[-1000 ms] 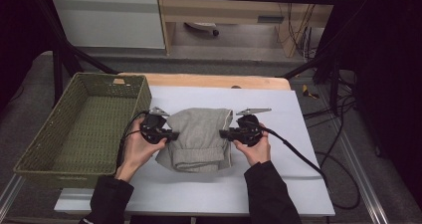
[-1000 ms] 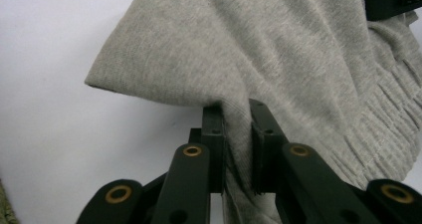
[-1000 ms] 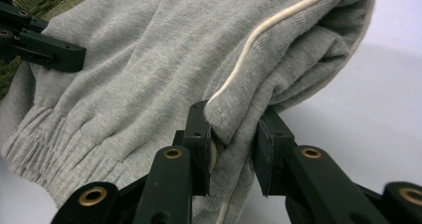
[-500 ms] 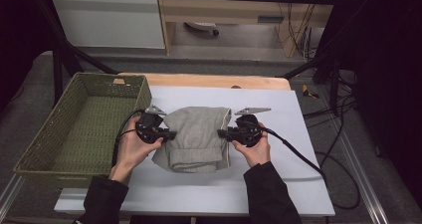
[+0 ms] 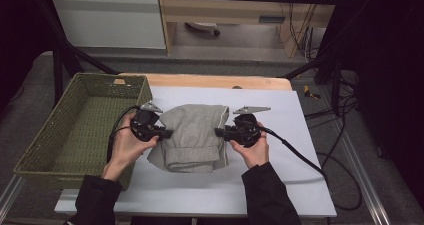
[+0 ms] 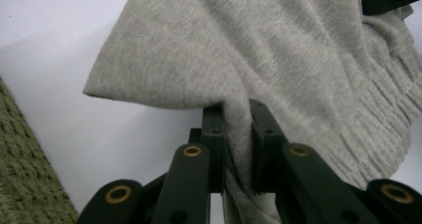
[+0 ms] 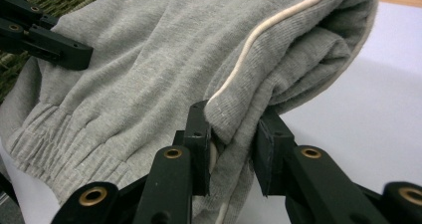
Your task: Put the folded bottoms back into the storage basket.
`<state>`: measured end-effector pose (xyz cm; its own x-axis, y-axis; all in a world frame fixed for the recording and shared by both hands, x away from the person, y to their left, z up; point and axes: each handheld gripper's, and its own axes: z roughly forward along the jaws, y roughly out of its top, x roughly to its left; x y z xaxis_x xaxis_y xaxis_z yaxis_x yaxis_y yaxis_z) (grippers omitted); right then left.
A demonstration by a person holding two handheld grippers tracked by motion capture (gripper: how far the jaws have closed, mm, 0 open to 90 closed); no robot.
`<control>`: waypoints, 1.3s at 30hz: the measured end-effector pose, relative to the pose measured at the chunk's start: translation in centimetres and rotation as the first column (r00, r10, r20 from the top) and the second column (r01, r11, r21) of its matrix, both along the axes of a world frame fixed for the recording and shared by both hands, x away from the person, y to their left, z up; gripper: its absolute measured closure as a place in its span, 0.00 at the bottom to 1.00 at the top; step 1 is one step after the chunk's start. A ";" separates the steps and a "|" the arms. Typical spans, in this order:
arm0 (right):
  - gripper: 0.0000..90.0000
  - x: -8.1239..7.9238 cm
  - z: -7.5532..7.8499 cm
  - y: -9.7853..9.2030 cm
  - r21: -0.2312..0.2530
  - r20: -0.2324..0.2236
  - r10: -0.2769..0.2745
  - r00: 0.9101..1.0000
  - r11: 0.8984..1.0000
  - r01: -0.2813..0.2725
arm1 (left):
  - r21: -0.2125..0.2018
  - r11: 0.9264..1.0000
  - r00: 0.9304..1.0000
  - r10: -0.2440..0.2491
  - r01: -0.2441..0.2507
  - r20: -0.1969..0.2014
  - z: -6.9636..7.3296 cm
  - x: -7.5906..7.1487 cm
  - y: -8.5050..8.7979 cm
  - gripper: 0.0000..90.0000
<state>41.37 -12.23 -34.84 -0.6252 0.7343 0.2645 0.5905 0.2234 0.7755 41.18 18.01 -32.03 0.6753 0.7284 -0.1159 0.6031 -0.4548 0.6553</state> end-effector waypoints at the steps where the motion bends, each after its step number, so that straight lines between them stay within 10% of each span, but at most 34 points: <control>1: 0.80 0.0 0.1 0.1 0.002 0.004 0.002 1.000 1.000 -0.002 | 0.000 1.000 1.000 0.002 -0.002 0.002 0.2 0.0 0.1 0.89; 39: 0.80 -0.3 3.7 3.1 0.034 0.073 0.036 0.997 0.999 -0.038 | 0.008 1.000 0.999 0.007 -0.008 0.031 4.8 -0.8 3.1 0.89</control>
<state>41.09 -9.14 -31.09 -0.6700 0.7014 0.2431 0.5246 0.2156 0.8236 40.41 21.13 -27.19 0.6730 0.7343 -0.0891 0.5857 -0.4555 0.6704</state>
